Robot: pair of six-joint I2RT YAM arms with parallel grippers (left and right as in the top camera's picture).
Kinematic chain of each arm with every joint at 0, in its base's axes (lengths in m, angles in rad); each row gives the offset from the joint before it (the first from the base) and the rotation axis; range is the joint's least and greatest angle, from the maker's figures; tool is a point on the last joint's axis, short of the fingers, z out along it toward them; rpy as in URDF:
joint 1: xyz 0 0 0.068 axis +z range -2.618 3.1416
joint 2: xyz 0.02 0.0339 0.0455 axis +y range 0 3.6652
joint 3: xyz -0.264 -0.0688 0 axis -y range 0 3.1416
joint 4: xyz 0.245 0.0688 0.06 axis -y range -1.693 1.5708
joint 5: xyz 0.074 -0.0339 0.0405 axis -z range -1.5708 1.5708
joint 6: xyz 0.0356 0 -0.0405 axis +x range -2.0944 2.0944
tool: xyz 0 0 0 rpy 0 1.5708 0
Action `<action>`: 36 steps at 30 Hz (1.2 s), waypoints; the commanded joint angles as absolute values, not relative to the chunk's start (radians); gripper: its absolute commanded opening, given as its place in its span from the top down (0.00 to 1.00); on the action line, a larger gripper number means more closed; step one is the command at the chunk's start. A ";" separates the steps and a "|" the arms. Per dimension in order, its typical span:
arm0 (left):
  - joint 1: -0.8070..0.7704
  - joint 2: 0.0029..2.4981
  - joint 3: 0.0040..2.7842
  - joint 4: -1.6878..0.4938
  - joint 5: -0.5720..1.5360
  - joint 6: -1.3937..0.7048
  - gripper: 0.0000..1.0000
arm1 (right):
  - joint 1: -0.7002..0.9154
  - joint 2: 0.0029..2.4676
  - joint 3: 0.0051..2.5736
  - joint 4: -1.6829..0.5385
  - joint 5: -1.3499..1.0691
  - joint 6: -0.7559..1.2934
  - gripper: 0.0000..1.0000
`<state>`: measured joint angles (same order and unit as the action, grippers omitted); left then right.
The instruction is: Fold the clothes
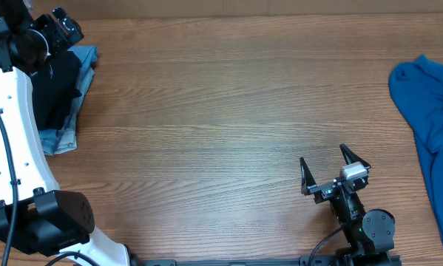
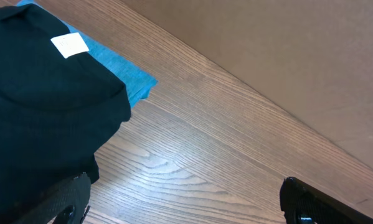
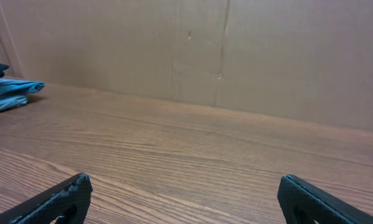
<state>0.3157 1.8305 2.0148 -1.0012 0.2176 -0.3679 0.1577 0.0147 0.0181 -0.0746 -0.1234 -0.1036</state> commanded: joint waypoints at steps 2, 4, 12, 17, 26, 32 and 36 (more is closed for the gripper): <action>0.314 1.832 2.013 -0.997 0.229 -0.382 0.00 | 0.154 0.003 0.008 -0.072 -0.113 -0.093 0.00; 0.314 1.832 2.013 -0.997 0.229 -0.382 0.00 | 0.154 0.003 0.008 -0.072 -0.113 -0.093 0.00; 0.314 1.832 2.013 -0.997 0.229 -0.382 0.00 | 0.154 0.003 0.008 -0.072 -0.113 -0.093 0.00; 0.314 1.832 2.013 -0.997 0.229 -0.382 0.00 | 0.154 0.003 0.008 -0.072 -0.113 -0.093 0.00; 0.316 1.802 2.012 -1.039 0.167 -0.374 0.00 | 0.154 0.003 0.008 -0.072 -0.113 -0.093 0.00; 0.299 1.626 2.011 -1.201 0.163 -0.374 0.00 | 0.154 0.003 0.008 -0.072 -0.113 -0.093 0.00; 0.286 1.490 2.009 -1.298 0.150 -0.374 0.00 | 0.154 0.003 0.008 -0.072 -0.113 -0.093 0.00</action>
<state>0.3019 1.6230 2.0033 -1.2503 0.1665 -0.3676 0.1577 0.0147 0.0181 -0.0750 -0.1230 -0.1040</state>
